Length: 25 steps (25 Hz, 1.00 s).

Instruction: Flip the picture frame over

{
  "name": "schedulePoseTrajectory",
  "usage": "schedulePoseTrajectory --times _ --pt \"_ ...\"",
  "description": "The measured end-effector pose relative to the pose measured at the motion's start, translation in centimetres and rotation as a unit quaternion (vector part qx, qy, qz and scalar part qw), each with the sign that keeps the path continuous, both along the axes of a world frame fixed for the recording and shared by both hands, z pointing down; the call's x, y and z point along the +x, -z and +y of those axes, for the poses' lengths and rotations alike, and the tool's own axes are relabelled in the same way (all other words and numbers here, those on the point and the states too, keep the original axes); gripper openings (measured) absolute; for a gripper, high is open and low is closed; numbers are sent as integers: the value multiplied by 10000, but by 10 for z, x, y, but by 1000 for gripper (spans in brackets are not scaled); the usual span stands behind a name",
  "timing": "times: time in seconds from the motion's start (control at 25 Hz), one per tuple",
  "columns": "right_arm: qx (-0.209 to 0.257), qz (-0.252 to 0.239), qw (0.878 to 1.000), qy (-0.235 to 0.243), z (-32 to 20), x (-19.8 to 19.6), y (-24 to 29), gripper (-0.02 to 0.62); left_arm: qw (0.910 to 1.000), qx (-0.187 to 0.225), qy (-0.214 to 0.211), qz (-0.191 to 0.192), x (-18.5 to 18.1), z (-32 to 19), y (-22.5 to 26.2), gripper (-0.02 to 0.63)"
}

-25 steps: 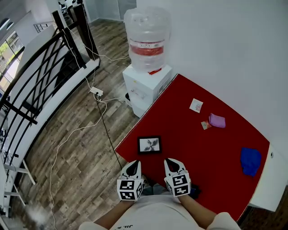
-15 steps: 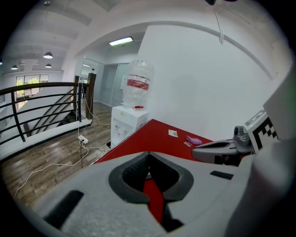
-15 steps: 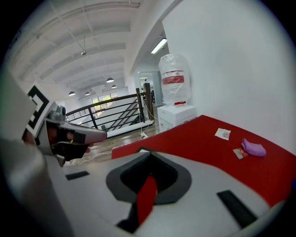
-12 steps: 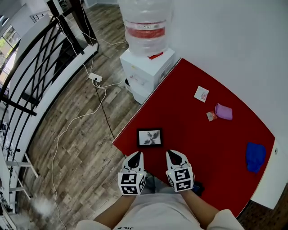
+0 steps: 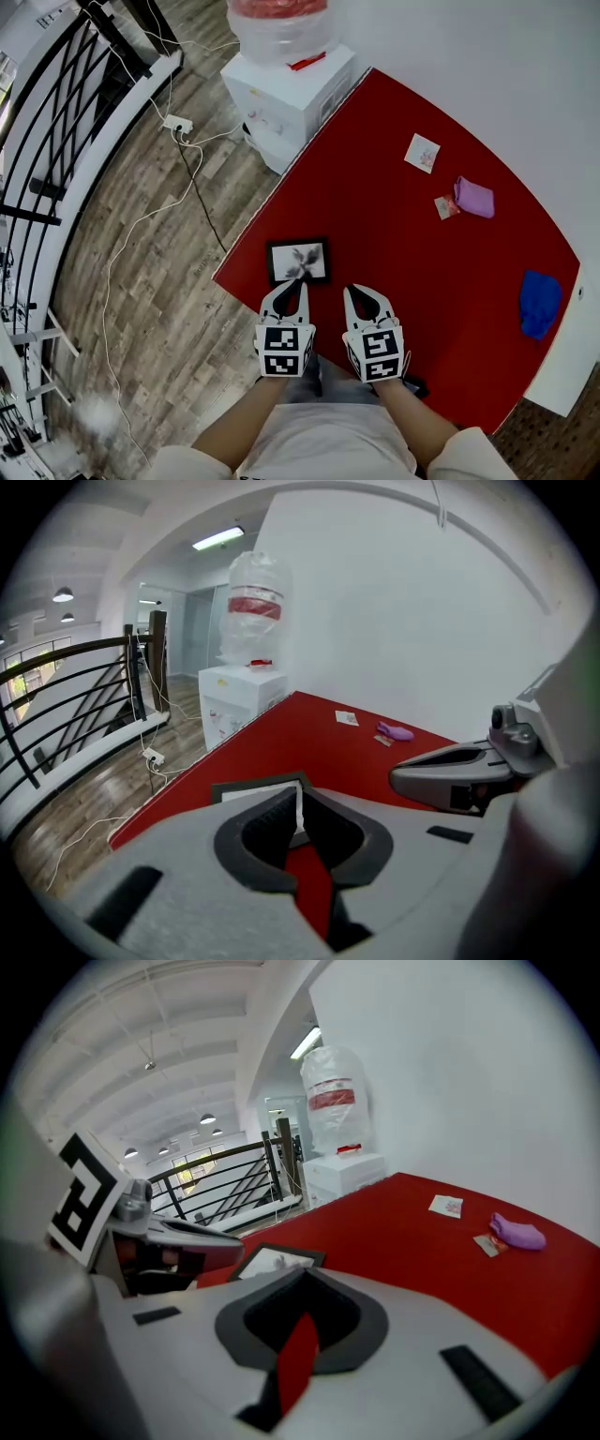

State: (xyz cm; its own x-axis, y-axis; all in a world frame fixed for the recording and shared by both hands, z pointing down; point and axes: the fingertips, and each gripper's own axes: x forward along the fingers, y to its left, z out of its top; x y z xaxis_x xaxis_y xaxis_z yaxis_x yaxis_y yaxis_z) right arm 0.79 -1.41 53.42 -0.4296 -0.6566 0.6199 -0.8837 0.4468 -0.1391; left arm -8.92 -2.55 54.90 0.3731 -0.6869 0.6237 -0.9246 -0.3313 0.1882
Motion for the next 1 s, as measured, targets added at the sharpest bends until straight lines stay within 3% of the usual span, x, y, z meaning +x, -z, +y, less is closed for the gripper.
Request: schedulePoseTrajectory --times 0.2,0.4,0.6,0.84,1.0 --pt "-118 -24 9999 -52 1 5 -16 5 9996 -291 -19 16 22 -12 -24 76" --pt "-157 70 9996 -224 -6 19 -32 5 9977 -627 235 106 38 -28 -46 137" --pt "-190 -13 9989 -420 -16 34 -40 5 9950 -911 395 81 53 -41 -67 155" --pt "-275 -116 9983 -496 -15 45 -48 5 9912 -1161 606 -169 58 -43 -91 170" --pt "-323 -172 9981 -502 -14 49 -51 5 9889 -1190 699 -554 57 -43 -96 169"
